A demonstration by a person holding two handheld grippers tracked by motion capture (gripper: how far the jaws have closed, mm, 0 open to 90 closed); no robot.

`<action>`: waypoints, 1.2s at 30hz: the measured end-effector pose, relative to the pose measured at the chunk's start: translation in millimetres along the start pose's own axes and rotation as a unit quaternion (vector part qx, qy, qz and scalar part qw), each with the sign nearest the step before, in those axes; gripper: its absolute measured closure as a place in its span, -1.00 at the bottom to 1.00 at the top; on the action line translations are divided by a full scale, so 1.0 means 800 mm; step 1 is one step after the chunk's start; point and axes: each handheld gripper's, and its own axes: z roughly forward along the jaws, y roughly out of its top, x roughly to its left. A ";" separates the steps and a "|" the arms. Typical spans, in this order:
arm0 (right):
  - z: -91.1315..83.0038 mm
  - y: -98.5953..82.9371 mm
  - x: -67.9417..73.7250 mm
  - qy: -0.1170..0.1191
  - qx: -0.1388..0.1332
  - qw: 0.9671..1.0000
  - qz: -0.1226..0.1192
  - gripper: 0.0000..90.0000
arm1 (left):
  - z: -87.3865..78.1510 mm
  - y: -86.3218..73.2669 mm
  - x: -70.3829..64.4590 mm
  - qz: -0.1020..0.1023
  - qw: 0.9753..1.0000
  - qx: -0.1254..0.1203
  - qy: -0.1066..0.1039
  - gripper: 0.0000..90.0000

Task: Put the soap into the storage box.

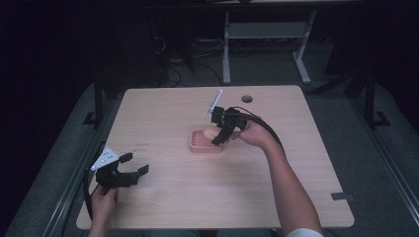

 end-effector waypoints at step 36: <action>0.066 0.036 -0.027 0.013 0.051 0.999 -0.001 -0.30 | -0.005 0.000 0.004 0.000 1.000 -0.003 -0.001 -0.68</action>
